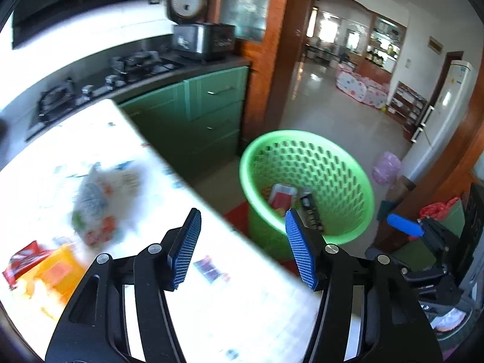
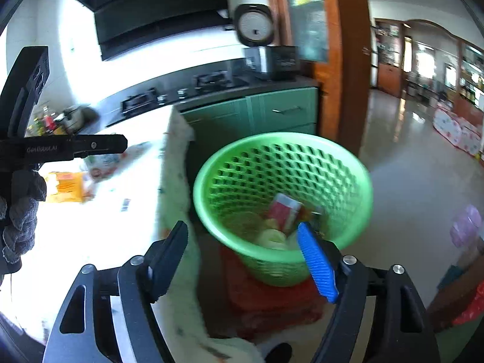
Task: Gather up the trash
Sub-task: 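Drop the tube box into the wastebasket while the left tool carries the clear cup there, then return both tools to the table and close the right tool on the yellow snack bag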
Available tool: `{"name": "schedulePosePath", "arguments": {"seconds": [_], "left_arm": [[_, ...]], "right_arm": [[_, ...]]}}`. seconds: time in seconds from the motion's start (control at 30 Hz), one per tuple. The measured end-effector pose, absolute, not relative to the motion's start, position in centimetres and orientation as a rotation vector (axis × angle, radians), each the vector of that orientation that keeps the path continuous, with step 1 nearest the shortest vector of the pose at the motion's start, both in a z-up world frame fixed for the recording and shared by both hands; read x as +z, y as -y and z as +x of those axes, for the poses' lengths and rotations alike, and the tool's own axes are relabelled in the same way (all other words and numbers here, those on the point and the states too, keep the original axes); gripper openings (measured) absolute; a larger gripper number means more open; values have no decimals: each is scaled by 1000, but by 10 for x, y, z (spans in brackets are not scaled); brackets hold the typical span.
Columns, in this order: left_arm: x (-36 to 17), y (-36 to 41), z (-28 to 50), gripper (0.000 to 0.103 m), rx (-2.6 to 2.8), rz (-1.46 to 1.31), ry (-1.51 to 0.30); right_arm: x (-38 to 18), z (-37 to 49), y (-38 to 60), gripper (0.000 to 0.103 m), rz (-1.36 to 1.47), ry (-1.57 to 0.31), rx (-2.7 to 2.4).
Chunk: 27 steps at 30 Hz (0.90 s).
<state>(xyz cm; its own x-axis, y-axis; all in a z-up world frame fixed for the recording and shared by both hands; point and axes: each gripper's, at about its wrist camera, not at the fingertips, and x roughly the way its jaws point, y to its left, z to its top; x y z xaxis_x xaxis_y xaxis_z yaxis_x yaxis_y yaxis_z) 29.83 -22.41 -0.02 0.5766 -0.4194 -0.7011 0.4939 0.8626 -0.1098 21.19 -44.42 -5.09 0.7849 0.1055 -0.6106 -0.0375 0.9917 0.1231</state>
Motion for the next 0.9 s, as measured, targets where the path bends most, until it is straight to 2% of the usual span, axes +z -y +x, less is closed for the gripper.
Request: {"name": "schedulePosePath", "arguments": {"seconds": [0.2, 0.57, 0.9], "left_arm": [[12, 151, 284, 60, -424, 54, -767], [26, 9, 271, 70, -200, -57, -733], [24, -62, 265, 74, -89, -126, -737]], "right_arm": [[-42, 220, 390, 79, 71, -665, 189], [-26, 242, 293, 88, 35, -688, 401], [-27, 269, 213, 92, 28, -739, 562]]}}
